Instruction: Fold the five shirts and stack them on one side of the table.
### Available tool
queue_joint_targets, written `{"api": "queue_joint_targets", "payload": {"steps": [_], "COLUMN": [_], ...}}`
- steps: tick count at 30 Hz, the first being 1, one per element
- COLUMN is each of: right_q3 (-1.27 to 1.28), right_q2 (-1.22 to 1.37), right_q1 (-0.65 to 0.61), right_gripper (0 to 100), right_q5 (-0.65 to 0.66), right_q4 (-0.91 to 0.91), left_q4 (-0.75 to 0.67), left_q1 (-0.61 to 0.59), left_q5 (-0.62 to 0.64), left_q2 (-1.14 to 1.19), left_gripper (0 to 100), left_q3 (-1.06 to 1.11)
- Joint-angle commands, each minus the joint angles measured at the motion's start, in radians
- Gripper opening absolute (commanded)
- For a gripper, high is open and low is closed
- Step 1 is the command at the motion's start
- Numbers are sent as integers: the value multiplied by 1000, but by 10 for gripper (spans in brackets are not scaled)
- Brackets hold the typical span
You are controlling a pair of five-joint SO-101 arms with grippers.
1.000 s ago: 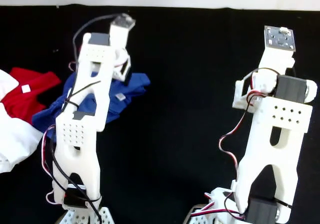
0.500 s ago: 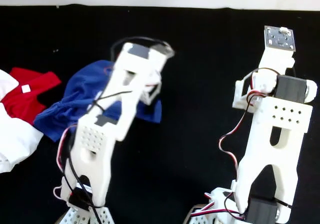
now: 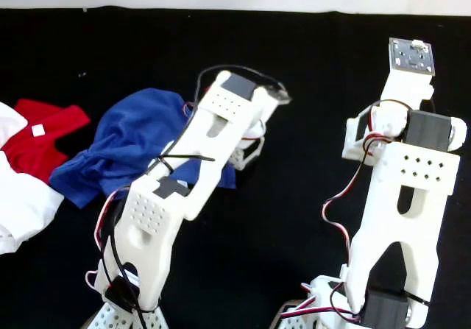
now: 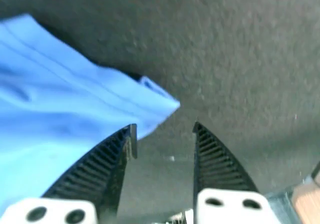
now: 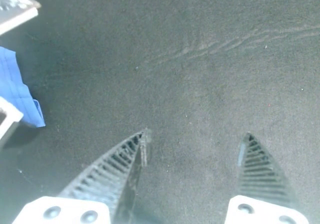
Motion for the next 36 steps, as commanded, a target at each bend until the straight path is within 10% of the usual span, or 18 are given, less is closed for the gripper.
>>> {"api": "queue_joint_targets", "payload": {"steps": [1, 22, 36], "right_q3": [-38, -38, 122], "right_q2": [-2, -1, -10], "right_q1": [-8, -8, 77], "right_gripper": [274, 274, 274], "right_q5": [-2, -6, 0], "right_q4": [7, 4, -2], "left_q4": [-57, 109, 32], "left_q1": [4, -68, -67], "left_q5": [25, 26, 20], "left_q2": [13, 182, -320], "left_gripper": [186, 8, 8], "left_q3": [-4, -355, -645]}}
